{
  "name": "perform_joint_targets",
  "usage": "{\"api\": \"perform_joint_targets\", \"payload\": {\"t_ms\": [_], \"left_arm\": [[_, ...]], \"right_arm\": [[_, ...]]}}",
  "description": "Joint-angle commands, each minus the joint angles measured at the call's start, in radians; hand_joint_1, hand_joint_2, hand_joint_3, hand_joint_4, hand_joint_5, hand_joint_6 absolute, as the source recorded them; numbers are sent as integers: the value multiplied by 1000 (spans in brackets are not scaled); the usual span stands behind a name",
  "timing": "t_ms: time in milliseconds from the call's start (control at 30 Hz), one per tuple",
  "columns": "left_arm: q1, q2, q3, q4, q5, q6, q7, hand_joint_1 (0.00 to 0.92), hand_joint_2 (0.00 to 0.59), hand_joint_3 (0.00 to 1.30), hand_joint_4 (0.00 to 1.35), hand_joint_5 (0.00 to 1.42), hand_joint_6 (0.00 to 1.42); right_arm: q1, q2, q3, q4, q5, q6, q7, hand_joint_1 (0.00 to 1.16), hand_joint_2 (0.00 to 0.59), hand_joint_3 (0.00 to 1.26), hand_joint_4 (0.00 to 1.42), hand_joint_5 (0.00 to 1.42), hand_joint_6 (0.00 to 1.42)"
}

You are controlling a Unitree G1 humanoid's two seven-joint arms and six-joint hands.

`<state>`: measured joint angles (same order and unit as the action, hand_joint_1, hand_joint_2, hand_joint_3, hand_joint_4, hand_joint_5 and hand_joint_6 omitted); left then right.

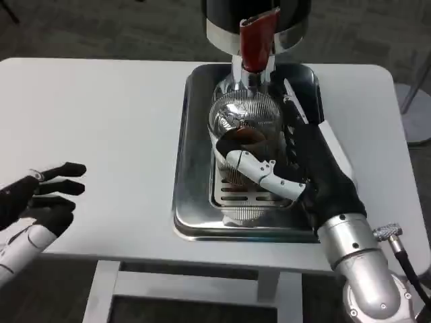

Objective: Grasp the cup under the faucet to collect the drink, then remove the cup.

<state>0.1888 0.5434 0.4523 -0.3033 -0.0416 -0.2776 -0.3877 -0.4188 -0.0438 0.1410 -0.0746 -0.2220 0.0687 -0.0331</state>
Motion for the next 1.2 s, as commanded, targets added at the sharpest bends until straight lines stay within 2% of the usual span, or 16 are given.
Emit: {"api": "perform_joint_targets", "payload": {"t_ms": [33, 533, 1000, 1200], "left_arm": [[25, 5, 12, 14, -13, 8, -5, 0, 86, 285, 318, 387, 425], [28, 18, 14, 14, -18, 25, -16, 0, 85, 300, 324, 393, 411], [40, 26, 18, 18, -24, 27, -15, 0, 85, 308, 332, 397, 410], [48, 28, 23, 19, -26, 24, -12, 0, 85, 308, 332, 397, 410]], "right_arm": [[-10, 13, 17, 27, -18, -28, -10, 705, 209, 0, 4, 75, 193], [-24, 35, 44, 61, -97, -13, -75, 728, 212, 0, 44, 121, 237], [-19, 39, 60, 90, -128, -14, -88, 733, 210, 0, 76, 158, 288], [-9, 42, 69, 91, -148, -11, -100, 730, 212, 0, 125, 222, 344]]}}
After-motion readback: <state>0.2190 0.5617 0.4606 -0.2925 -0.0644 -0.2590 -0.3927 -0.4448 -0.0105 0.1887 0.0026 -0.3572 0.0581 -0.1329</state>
